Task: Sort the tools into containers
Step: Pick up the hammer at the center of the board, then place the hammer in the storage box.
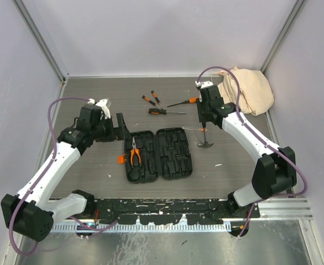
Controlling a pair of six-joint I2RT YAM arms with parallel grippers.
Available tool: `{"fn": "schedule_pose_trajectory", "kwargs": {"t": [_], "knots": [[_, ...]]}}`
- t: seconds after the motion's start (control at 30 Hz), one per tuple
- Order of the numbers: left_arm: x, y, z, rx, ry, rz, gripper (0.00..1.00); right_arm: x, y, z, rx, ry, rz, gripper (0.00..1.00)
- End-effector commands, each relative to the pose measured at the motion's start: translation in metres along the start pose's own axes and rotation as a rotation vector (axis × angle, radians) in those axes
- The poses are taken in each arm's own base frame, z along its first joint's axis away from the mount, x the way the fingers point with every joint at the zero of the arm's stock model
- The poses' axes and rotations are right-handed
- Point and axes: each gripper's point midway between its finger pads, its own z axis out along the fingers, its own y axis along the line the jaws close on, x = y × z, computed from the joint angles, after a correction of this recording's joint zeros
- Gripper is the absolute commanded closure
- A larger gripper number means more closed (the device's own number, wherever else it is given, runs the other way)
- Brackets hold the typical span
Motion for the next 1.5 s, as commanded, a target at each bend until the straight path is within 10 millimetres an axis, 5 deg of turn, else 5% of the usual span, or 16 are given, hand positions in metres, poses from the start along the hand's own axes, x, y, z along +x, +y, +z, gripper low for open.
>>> {"fn": "schedule_pose_trajectory", "kwargs": {"t": [0.0, 0.43, 0.73, 0.97, 1.47], "knots": [[-0.022, -0.034, -0.013, 0.107, -0.087, 0.067, 0.04, -0.031, -0.002, -0.035, 0.063, -0.142, 0.012, 1.0], [-0.03, -0.015, -0.027, -0.012, -0.133, 0.117, 0.03, -0.08, 0.023, -0.092, 0.143, -0.372, -0.076, 1.0], [-0.028, 0.011, -0.036, -0.148, -0.138, 0.131, 0.02, -0.123, 0.101, -0.136, -0.197, -0.532, -0.045, 1.0], [-0.023, 0.024, -0.04, -0.2, -0.139, 0.141, 0.02, -0.128, 0.16, -0.139, -0.464, -0.541, -0.028, 1.0], [-0.018, 0.04, -0.04, -0.272, -0.128, 0.172, 0.0, -0.131, 0.244, -0.109, -0.591, -0.513, -0.03, 1.0]]}}
